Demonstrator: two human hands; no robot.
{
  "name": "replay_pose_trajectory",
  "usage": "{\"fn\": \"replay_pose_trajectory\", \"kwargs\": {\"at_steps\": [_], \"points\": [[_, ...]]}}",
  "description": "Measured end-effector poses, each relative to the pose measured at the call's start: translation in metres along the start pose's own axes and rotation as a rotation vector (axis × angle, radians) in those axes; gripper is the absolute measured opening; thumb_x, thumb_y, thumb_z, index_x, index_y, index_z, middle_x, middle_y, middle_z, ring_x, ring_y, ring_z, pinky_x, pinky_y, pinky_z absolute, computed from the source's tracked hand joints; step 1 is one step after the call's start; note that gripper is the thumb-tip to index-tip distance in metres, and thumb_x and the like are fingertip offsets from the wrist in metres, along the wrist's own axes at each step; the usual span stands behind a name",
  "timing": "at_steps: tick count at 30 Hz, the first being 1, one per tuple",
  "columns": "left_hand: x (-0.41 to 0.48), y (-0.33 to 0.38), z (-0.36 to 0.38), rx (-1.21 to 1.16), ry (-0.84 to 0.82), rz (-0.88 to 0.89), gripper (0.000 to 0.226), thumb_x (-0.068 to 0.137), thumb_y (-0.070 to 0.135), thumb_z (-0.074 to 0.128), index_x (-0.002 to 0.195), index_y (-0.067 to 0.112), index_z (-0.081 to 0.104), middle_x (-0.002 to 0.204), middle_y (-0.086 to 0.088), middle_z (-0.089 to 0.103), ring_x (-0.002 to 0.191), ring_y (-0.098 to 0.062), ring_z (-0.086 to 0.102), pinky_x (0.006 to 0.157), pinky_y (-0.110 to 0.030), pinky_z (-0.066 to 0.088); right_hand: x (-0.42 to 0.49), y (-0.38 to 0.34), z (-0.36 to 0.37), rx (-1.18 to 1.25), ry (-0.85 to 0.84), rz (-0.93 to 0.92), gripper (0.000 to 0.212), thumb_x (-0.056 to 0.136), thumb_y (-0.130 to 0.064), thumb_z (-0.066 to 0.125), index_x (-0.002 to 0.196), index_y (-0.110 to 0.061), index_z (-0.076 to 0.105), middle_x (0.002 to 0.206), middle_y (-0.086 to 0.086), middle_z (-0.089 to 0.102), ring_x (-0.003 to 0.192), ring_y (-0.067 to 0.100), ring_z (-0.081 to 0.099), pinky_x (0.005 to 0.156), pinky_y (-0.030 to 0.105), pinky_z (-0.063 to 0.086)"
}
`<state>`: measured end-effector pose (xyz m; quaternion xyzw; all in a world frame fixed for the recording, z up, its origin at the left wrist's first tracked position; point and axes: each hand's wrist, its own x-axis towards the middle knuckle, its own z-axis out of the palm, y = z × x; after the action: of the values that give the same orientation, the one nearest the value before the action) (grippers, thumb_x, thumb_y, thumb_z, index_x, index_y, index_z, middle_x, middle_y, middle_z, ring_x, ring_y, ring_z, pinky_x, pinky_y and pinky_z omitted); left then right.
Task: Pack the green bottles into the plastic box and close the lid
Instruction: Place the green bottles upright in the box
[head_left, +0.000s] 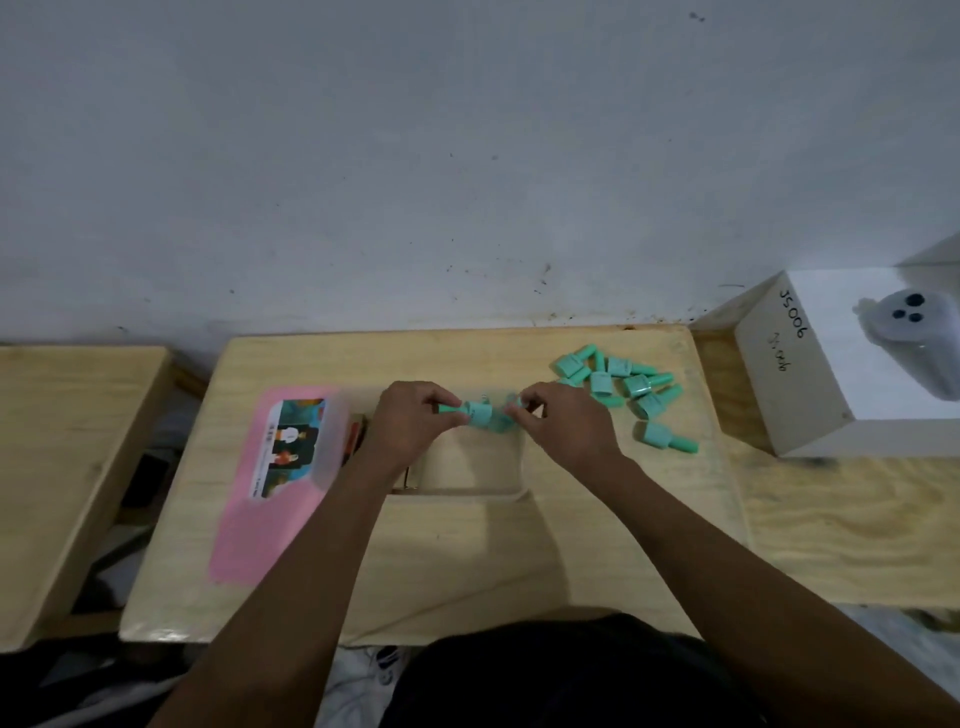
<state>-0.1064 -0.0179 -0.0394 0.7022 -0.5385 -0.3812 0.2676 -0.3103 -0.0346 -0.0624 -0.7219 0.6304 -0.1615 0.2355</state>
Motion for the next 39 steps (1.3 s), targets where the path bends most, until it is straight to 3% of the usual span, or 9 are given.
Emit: {"fn": "replay_pose_trajectory", "kwargs": {"at_steps": [2, 4, 8, 16, 20, 26, 34, 39], "points": [[0.002, -0.002, 0.000, 0.118, -0.041, 0.046, 0.017, 0.076, 0.015, 0.077, 0.093, 0.011, 0.076, 0.090, -0.009, 0.073, 0.081, -0.025, 0.066, 0.075, -0.035, 0.055, 0.004, -0.005, 0.009, -0.213, -0.023, -0.087, 0.033, 0.088, -0.055, 0.057, 0.094, -0.026, 0.071, 0.089, -0.008, 0.070, 0.086, 0.015, 0.062, 0.065, 0.031, 0.043], [0.006, -0.007, 0.004, 0.227, -0.097, 0.112, 0.016, 0.081, 0.012, 0.071, 0.097, 0.009, 0.075, 0.097, -0.007, 0.072, 0.081, -0.018, 0.062, 0.076, -0.027, 0.050, 0.007, -0.005, 0.018, -0.353, -0.025, -0.151, 0.035, 0.088, -0.053, 0.056, 0.091, -0.022, 0.072, 0.089, -0.001, 0.070, 0.091, 0.021, 0.060, 0.069, 0.034, 0.039], [0.015, -0.022, 0.017, 0.336, -0.176, 0.176, 0.017, 0.086, 0.007, 0.063, 0.098, 0.008, 0.074, 0.105, -0.009, 0.070, 0.085, -0.011, 0.058, 0.077, -0.018, 0.041, 0.009, 0.001, 0.034, -0.443, 0.003, -0.134, 0.032, 0.085, -0.048, 0.061, 0.090, -0.021, 0.076, 0.091, 0.002, 0.068, 0.094, 0.026, 0.058, 0.077, 0.038, 0.041], [0.026, -0.029, 0.044, 0.369, -0.191, 0.198, 0.020, 0.080, 0.000, 0.062, 0.096, 0.006, 0.072, 0.096, -0.012, 0.071, 0.083, -0.023, 0.065, 0.076, -0.029, 0.050, 0.010, 0.003, 0.034, -0.383, -0.042, -0.053, 0.040, 0.089, -0.050, 0.053, 0.111, -0.022, 0.071, 0.107, 0.002, 0.063, 0.106, 0.024, 0.055, 0.080, 0.037, 0.042], [0.030, -0.029, 0.053, 0.346, -0.143, 0.218, 0.023, 0.078, 0.000, 0.064, 0.097, 0.008, 0.073, 0.095, -0.011, 0.073, 0.081, -0.022, 0.065, 0.073, -0.025, 0.047, 0.009, 0.010, 0.029, -0.293, -0.059, -0.060, 0.035, 0.090, -0.047, 0.056, 0.117, -0.028, 0.068, 0.108, 0.001, 0.062, 0.104, 0.021, 0.057, 0.077, 0.034, 0.045], [0.024, -0.032, 0.065, 0.128, -0.025, 0.140, 0.021, 0.075, 0.000, 0.072, 0.096, 0.006, 0.072, 0.087, -0.008, 0.072, 0.066, -0.012, 0.058, 0.069, -0.023, 0.046, 0.007, 0.010, 0.033, -0.187, -0.013, -0.017, 0.033, 0.089, -0.045, 0.059, 0.115, -0.027, 0.069, 0.105, 0.000, 0.063, 0.103, 0.020, 0.058, 0.075, 0.031, 0.044], [0.025, -0.035, 0.072, 0.134, 0.045, 0.167, 0.023, 0.077, 0.001, 0.071, 0.099, 0.006, 0.071, 0.096, -0.011, 0.069, 0.073, -0.013, 0.059, 0.074, -0.028, 0.051, 0.000, 0.017, 0.030, -0.155, 0.047, -0.078, 0.034, 0.089, -0.047, 0.059, 0.115, -0.027, 0.070, 0.099, -0.002, 0.064, 0.097, 0.018, 0.059, 0.068, 0.029, 0.040], [0.019, -0.033, 0.074, 0.147, 0.072, 0.160, 0.028, 0.078, 0.007, 0.071, 0.105, 0.010, 0.067, 0.100, -0.007, 0.066, 0.078, -0.013, 0.057, 0.070, -0.026, 0.047, -0.022, 0.046, 0.013, -0.108, 0.208, -0.051, 0.026, 0.085, -0.045, 0.066, 0.104, -0.029, 0.073, 0.088, -0.007, 0.066, 0.084, 0.012, 0.062, 0.061, 0.025, 0.043]]}}
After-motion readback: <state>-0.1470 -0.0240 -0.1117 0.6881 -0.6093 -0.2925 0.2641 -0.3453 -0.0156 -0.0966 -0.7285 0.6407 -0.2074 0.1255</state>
